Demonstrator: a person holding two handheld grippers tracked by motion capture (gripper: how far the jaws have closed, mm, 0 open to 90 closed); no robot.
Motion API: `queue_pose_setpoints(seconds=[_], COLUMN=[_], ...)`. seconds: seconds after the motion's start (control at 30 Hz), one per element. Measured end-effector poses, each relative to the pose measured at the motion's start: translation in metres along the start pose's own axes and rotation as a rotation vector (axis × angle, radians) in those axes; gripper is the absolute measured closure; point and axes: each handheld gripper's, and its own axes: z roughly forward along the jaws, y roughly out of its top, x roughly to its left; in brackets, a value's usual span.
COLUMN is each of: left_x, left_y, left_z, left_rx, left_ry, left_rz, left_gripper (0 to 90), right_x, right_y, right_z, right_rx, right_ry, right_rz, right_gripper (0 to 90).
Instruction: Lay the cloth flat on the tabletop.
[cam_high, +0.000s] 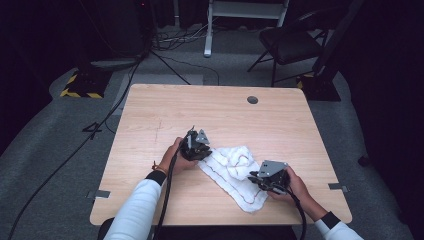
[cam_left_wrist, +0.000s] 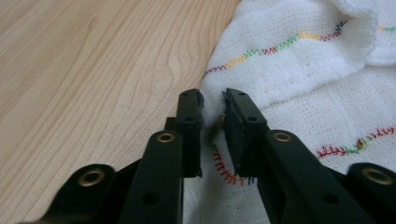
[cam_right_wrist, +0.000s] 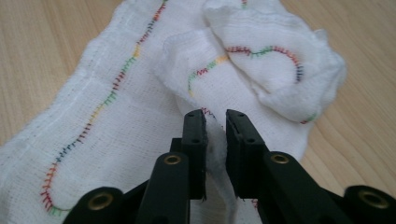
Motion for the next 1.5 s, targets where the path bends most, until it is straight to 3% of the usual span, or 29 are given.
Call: queue_pose_setpoints(seconds=[0.23, 0.3, 0.4, 0.47, 0.8, 0.9, 1.07, 1.27, 1.33, 1.43, 1.5], left_x=[-0.003, -0.004, -0.009, -0.013, -0.028, -0.033, -0.045, -0.061, -0.065, -0.068, -0.066], left_y=[-0.004, -0.007, -0.011, -0.013, -0.03, -0.037, -0.044, -0.049, -0.051, -0.051, -0.046], left_z=[-0.01, -0.015, -0.02, -0.023, -0.042, -0.046, -0.05, -0.054, -0.055, -0.058, -0.059], left_rx=[0.018, 0.014, 0.034, 0.046, 0.057, 0.058, 0.056, 0.073, 0.069, 0.047, 0.017], left_ry=[-0.008, -0.045, -0.067, -0.069, -0.05, -0.086, -0.105, -0.138, -0.15, -0.15, -0.141], left_rz=[0.016, 0.019, 0.042, 0.058, 0.052, 0.06, 0.062, 0.1, 0.101, 0.093, 0.059], left_gripper=[85.7, 85.7, 85.9, 86.0, 86.3, 86.2, 86.2, 86.0, 83.3, 71.9, 61.8], right_x=[-0.018, -0.024, -0.032, -0.035, -0.052, -0.059, -0.068, -0.079, -0.082, -0.084, -0.084], right_y=[-0.007, -0.009, -0.012, -0.014, -0.02, -0.023, -0.026, -0.03, -0.031, -0.032, -0.032], right_z=[-0.021, -0.026, -0.032, -0.034, -0.038, -0.038, -0.032, -0.021, -0.017, -0.013, -0.013], right_rx=[-0.06, -0.077, -0.097, -0.098, -0.105, -0.105, -0.084, -0.042, -0.027, -0.017, -0.018], right_ry=[-0.083, -0.109, -0.14, -0.162, -0.24, -0.252, -0.26, -0.258, -0.256, -0.254, -0.252], right_rz=[0.072, 0.102, 0.14, 0.158, 0.241, 0.273, 0.314, 0.328, 0.332, 0.329, 0.326], right_gripper=[82.6, 82.8, 83.0, 83.2, 83.8, 83.8, 83.8, 83.5, 83.1, 82.3, 80.5])
